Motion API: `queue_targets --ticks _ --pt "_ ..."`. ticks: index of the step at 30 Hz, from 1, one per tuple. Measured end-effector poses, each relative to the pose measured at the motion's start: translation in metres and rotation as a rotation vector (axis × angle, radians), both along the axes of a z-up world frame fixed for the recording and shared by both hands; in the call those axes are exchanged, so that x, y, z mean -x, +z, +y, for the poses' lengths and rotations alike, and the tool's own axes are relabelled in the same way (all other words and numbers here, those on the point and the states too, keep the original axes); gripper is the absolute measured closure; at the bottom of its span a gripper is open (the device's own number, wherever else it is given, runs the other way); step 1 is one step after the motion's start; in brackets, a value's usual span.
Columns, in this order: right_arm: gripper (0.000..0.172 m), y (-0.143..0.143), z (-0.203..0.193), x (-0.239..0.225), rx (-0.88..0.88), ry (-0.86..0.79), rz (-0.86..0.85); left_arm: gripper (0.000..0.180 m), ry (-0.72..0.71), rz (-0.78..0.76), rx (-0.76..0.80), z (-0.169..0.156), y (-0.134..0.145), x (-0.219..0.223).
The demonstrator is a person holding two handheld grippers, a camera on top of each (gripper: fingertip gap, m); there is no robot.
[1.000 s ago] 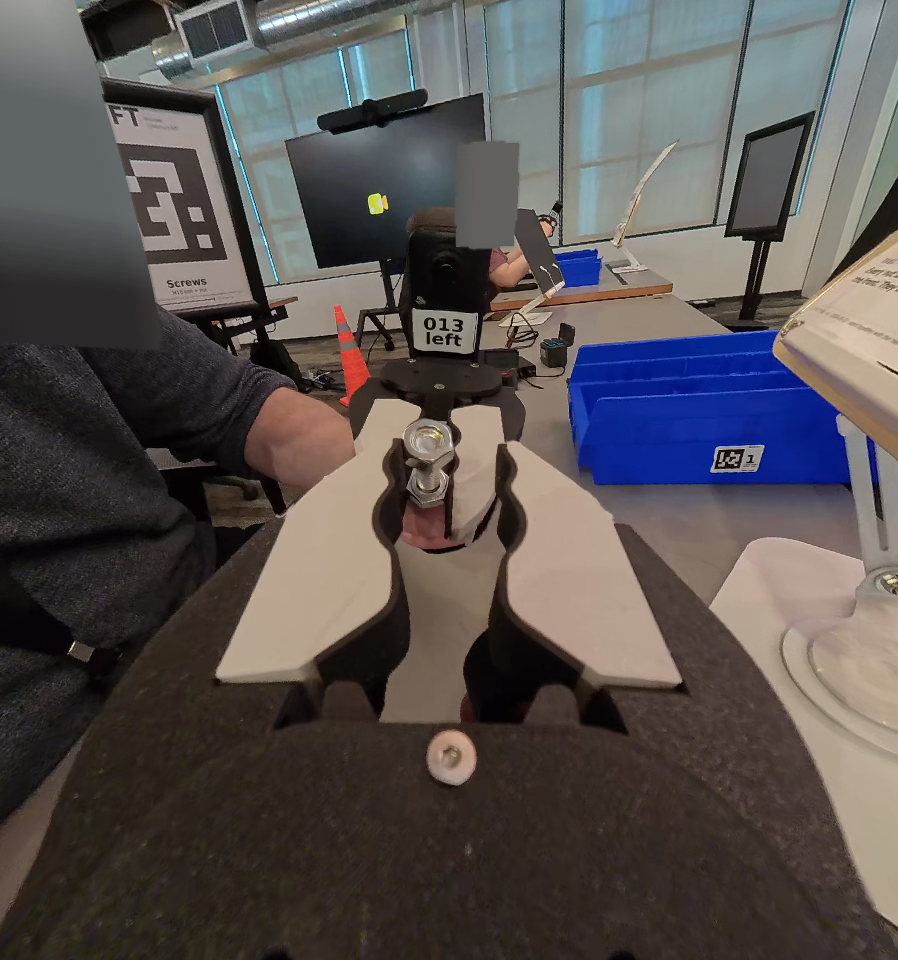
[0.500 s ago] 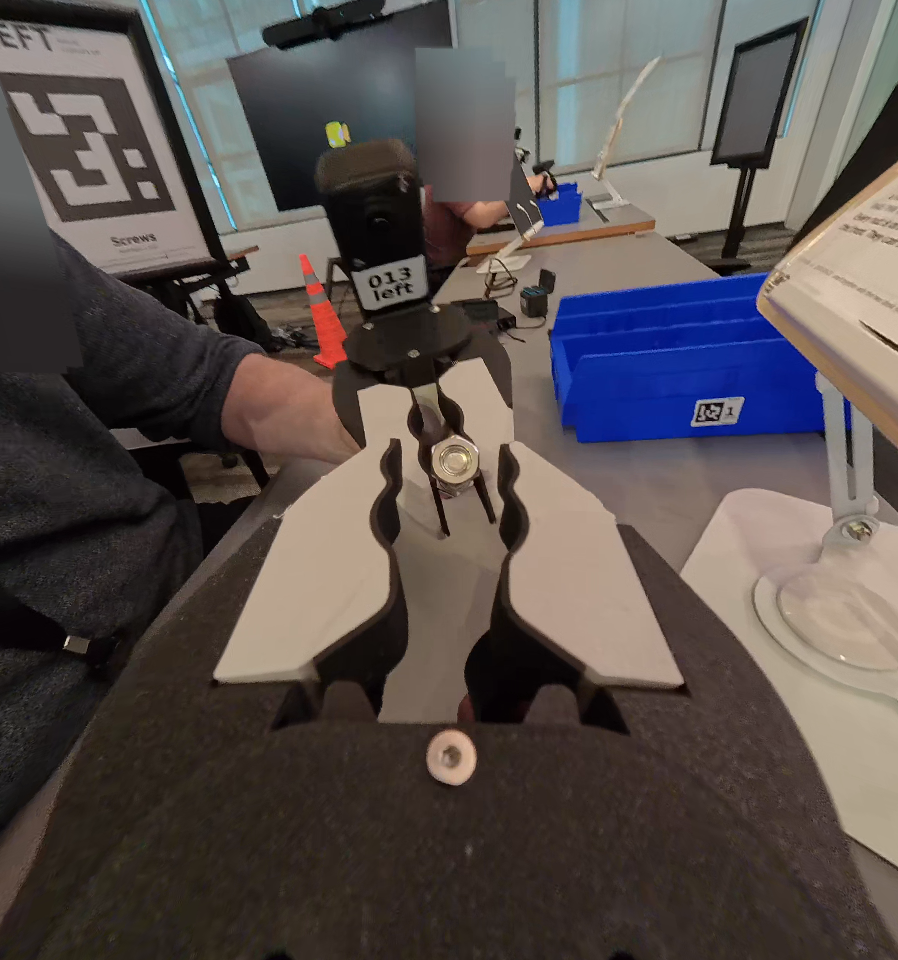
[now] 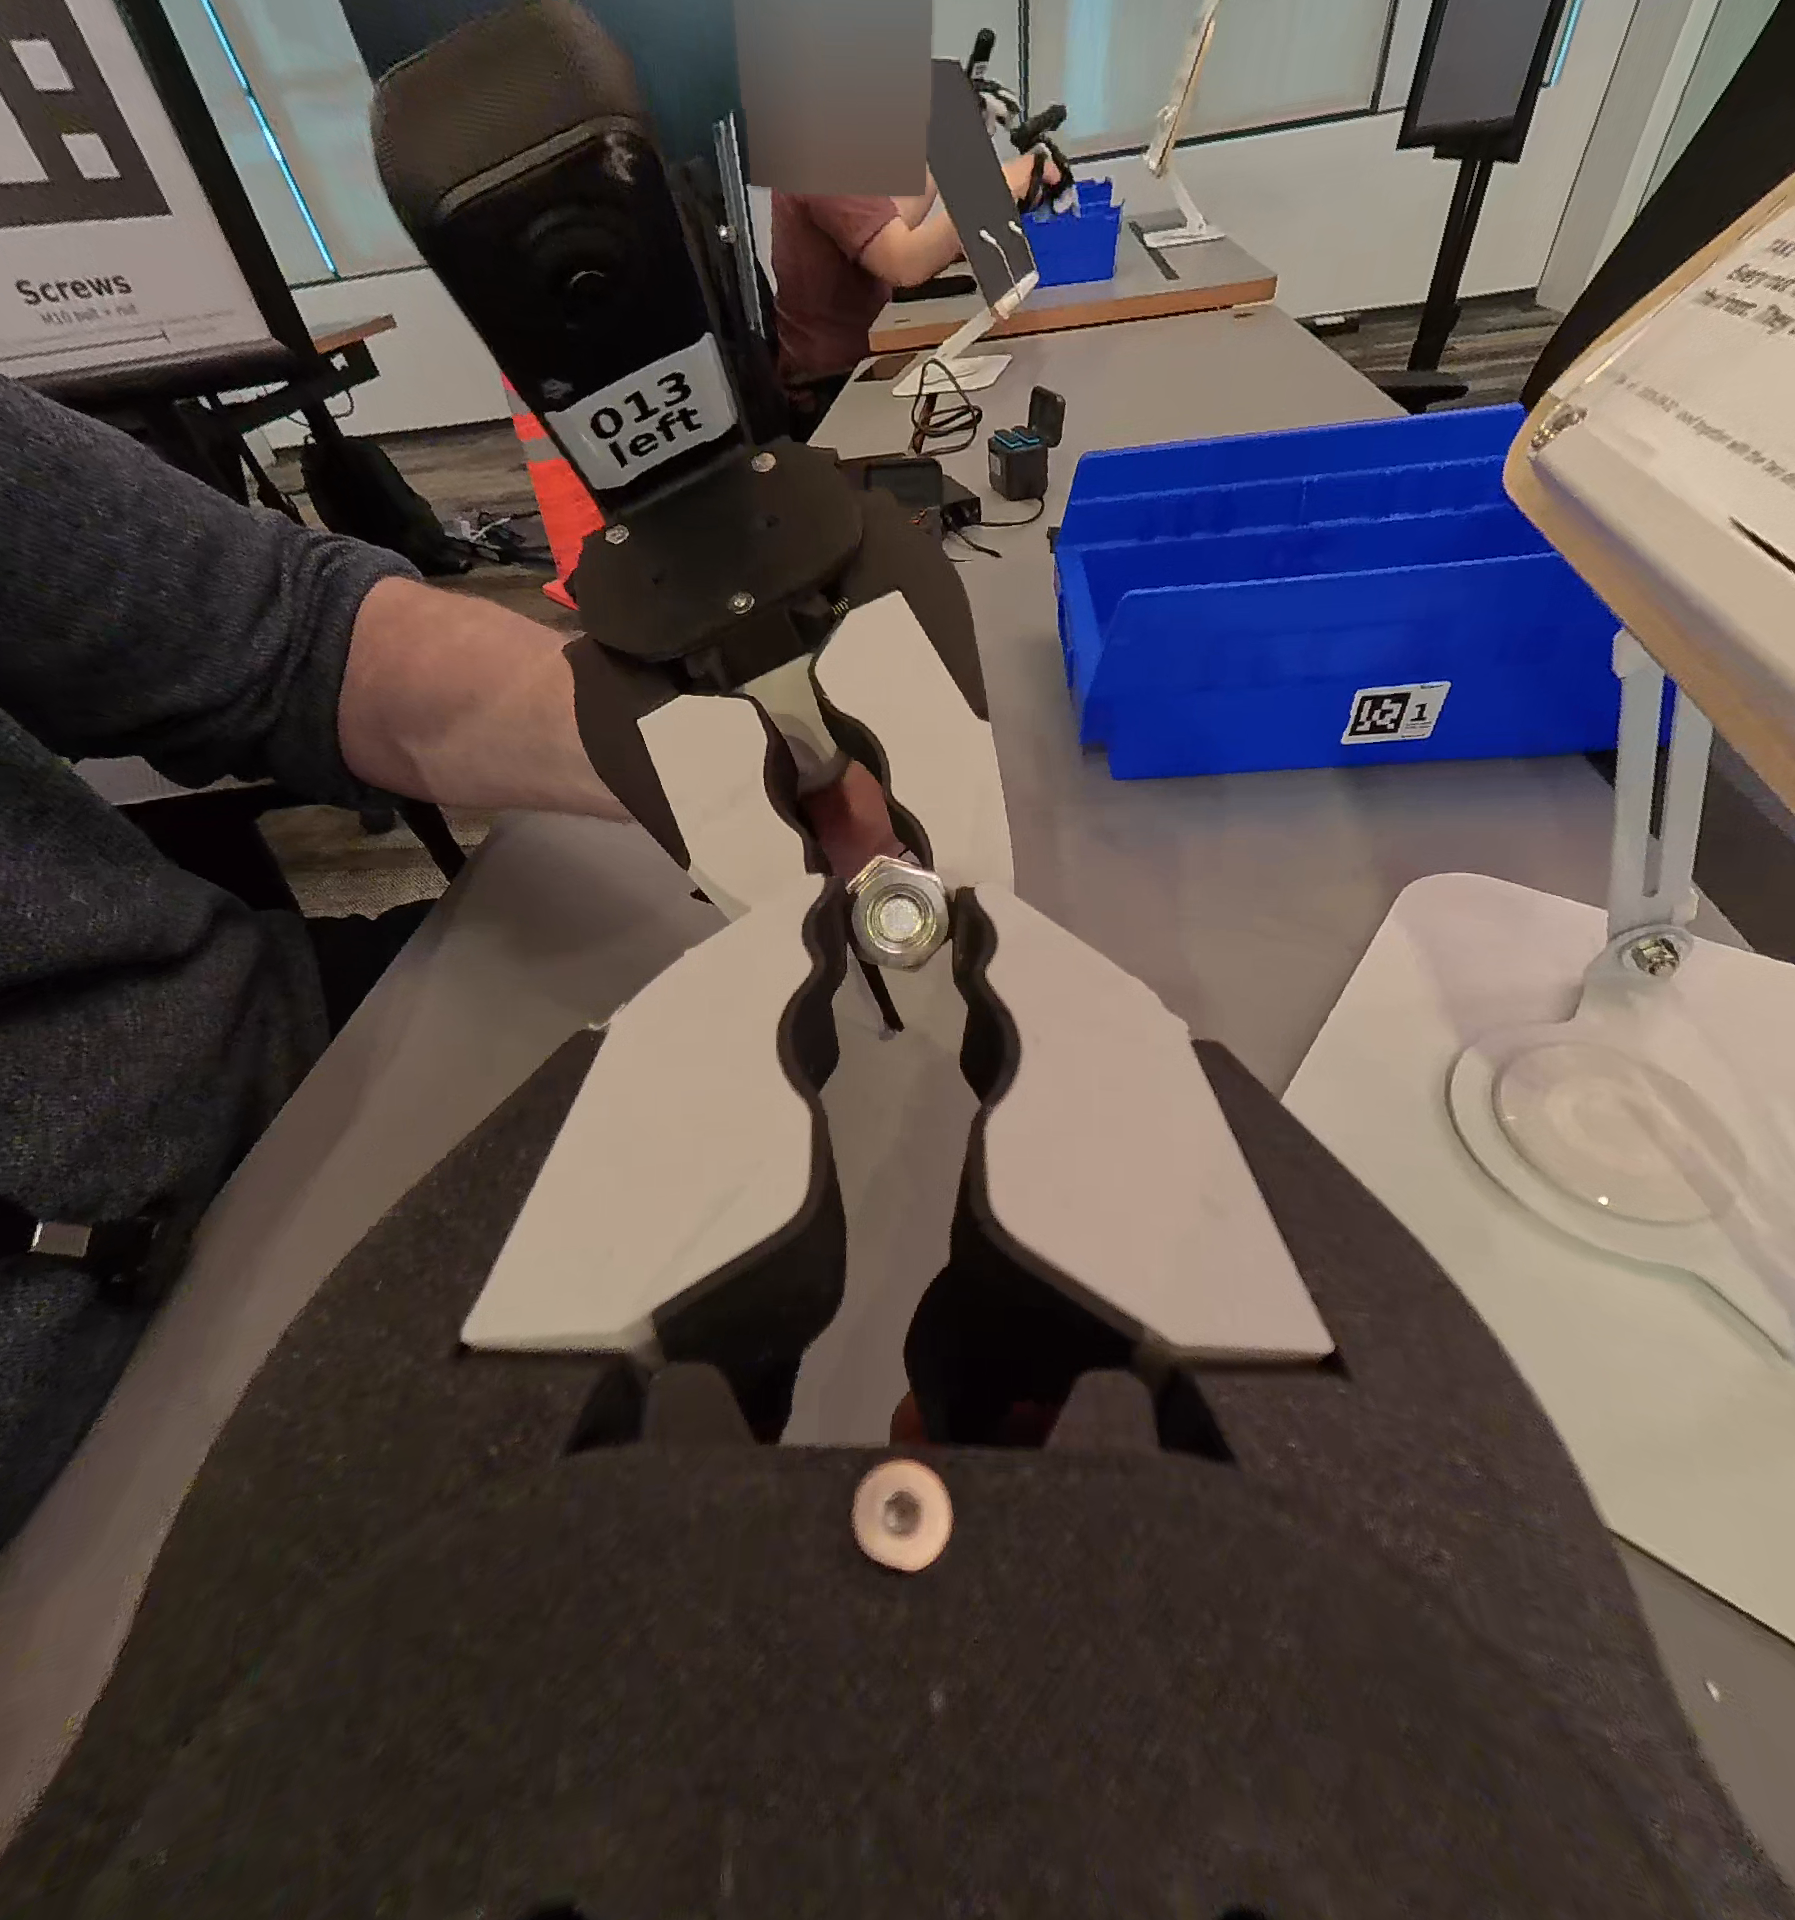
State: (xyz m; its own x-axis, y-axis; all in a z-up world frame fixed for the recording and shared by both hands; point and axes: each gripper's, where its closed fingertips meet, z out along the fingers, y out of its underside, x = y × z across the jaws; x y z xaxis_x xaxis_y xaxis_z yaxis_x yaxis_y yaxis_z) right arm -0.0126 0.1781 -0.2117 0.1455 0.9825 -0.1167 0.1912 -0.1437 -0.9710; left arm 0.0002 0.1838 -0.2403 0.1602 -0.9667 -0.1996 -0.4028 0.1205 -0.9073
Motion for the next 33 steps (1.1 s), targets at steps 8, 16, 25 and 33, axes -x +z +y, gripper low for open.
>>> queue_targets --ticks 8,16,25,33 --pt "0.153 0.002 -0.006 0.000 -0.121 0.018 -0.037 0.163 -0.104 -0.054 0.167 -0.011 0.003 -0.001" --pt "0.153 0.005 -0.008 0.002 -0.110 0.027 -0.013 0.162 -0.145 -0.090 0.216 -0.016 0.006 -0.002" --pt "0.153 0.005 0.002 -0.001 -0.069 -0.028 0.012 0.142 -0.071 -0.132 0.141 -0.005 0.012 -0.001" --pt "0.153 0.006 0.016 -0.005 0.005 -0.127 0.044 0.139 0.245 0.012 -0.221 0.024 0.007 0.004"
